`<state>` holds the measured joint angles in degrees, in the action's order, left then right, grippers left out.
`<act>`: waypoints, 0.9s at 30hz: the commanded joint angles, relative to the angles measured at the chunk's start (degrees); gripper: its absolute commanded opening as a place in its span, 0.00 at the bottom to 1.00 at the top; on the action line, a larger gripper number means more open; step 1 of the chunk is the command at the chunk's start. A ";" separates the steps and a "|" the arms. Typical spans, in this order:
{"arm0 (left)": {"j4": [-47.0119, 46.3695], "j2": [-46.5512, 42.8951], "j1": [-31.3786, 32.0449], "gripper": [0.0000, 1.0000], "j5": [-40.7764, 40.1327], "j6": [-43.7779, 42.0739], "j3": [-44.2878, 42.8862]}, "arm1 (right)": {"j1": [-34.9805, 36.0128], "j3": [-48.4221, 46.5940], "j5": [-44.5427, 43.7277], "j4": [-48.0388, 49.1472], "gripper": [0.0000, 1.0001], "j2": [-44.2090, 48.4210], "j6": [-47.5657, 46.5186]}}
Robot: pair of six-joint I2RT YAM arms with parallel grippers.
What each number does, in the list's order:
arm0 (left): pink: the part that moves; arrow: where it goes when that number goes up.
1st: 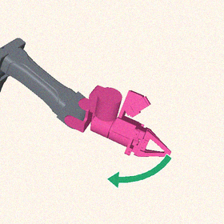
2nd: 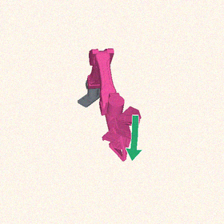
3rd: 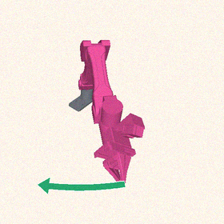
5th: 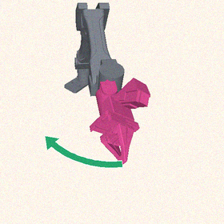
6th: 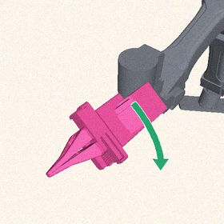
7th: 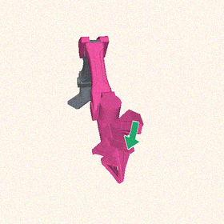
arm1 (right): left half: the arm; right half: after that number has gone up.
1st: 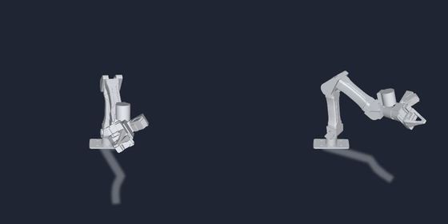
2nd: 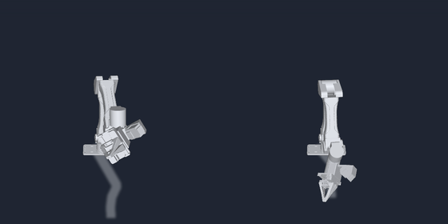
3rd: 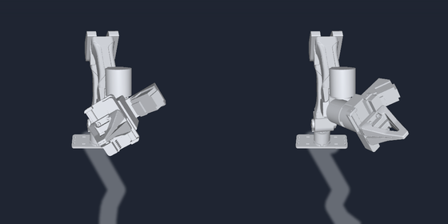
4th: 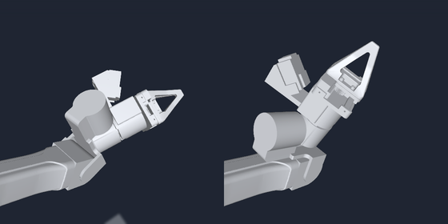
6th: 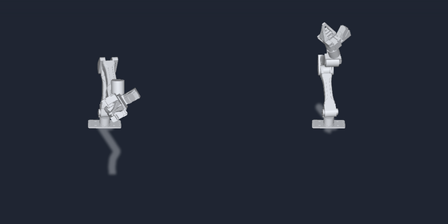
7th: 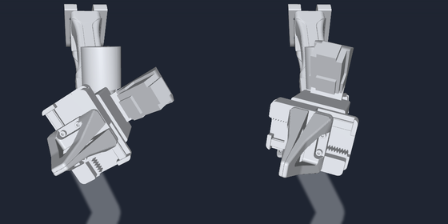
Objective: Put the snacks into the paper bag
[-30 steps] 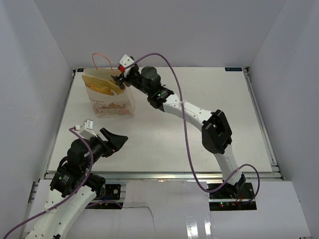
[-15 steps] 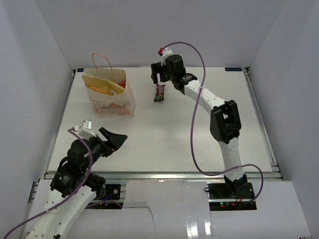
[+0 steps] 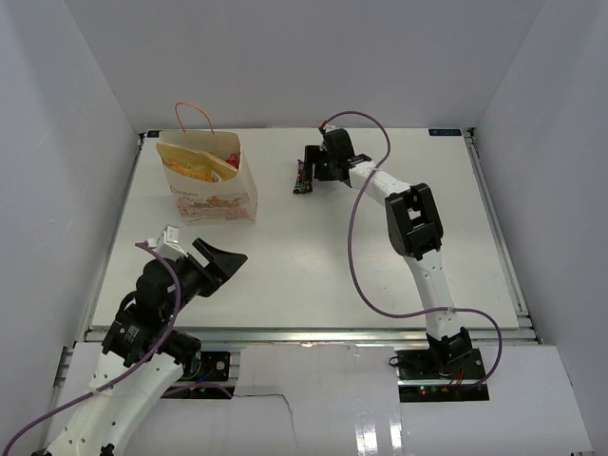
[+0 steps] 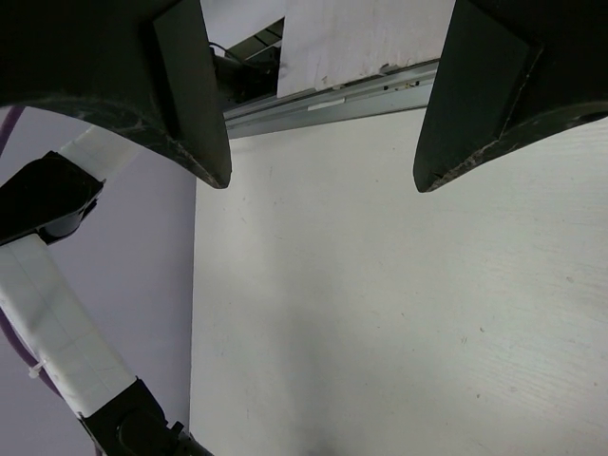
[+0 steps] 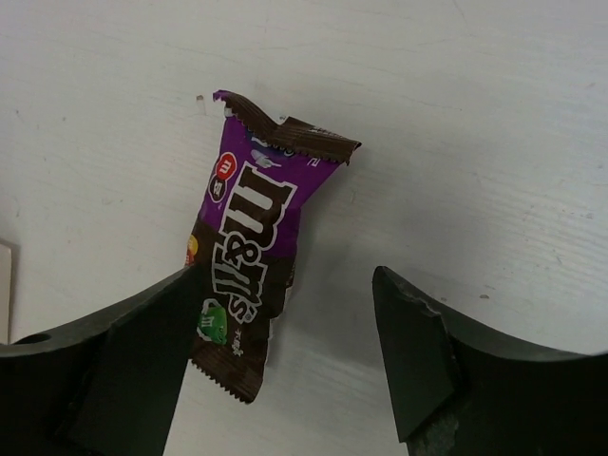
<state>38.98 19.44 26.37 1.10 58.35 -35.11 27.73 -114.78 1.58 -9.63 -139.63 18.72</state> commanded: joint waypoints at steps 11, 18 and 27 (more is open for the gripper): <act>-13.30 10.43 0.00 0.88 6.36 0.37 1.27 | -0.66 -1.85 17.13 6.55 0.43 -3.89 3.70; -22.10 17.02 0.08 0.88 10.14 -0.34 3.03 | -2.50 3.94 23.01 7.08 0.08 -0.38 -0.17; -28.87 20.19 0.08 0.88 13.13 -1.66 6.46 | -5.75 25.28 48.72 8.13 0.08 16.39 -17.29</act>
<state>14.39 39.35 26.37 12.08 58.13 -29.95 22.17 -95.29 34.98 -2.04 -131.72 11.99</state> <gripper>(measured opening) 0.877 0.082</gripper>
